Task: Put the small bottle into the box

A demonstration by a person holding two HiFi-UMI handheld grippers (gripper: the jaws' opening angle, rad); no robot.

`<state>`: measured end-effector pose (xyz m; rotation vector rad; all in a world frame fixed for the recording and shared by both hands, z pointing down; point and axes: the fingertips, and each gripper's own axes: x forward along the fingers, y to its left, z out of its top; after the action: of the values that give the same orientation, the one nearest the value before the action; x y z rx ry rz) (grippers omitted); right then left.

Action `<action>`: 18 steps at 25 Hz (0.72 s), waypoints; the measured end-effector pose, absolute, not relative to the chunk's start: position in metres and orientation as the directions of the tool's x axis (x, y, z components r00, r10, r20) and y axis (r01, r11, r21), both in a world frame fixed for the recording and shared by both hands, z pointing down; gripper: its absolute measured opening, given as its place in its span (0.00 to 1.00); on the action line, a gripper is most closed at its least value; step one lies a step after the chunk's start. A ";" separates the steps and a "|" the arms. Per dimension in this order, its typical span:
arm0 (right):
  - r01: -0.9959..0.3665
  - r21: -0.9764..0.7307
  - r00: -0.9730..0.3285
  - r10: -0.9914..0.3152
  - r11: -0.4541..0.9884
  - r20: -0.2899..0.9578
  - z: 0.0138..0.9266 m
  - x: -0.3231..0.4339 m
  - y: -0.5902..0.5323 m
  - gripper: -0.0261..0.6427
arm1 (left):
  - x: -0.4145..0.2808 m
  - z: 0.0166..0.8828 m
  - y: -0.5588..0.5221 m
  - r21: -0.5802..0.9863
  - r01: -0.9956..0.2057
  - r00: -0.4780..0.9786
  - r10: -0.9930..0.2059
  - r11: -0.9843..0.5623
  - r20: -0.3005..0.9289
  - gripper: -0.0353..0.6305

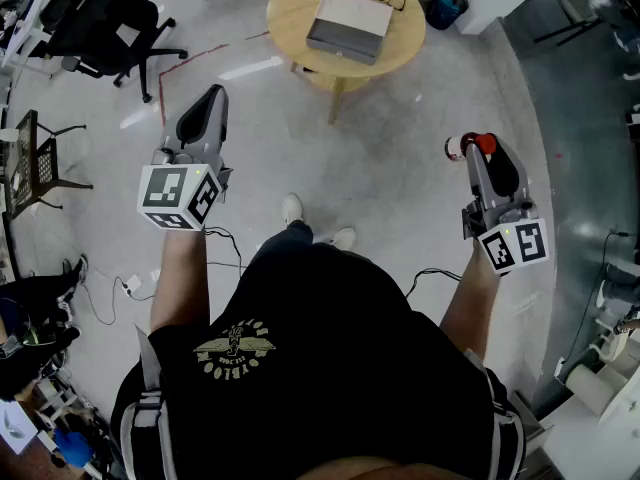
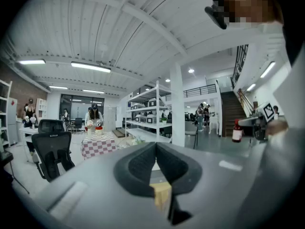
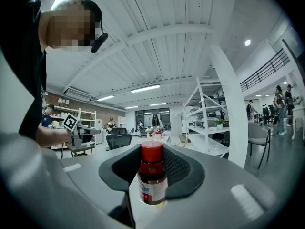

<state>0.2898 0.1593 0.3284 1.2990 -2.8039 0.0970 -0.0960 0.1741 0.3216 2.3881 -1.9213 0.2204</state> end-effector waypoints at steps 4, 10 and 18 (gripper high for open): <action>-0.771 -0.043 -0.636 -0.769 0.635 0.067 0.325 0.273 0.154 0.26 | -0.109 0.320 0.170 -0.091 -0.965 0.229 -0.961 -0.245 0.158 0.05; -0.787 -0.025 -0.617 -0.786 0.617 0.047 0.306 0.226 0.142 0.26 | -0.156 0.311 0.153 -0.073 -0.959 0.264 -0.956 -0.274 0.128 0.05; -0.824 0.036 -0.565 -0.825 0.566 0.028 0.279 0.167 0.133 0.26 | -0.204 0.313 0.126 -0.056 -0.931 0.354 -0.930 -0.360 0.095 0.05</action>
<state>0.1671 0.1326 0.2790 1.4447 -2.7430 -0.0298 -0.2045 0.1257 0.3131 2.5787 -1.7720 0.1722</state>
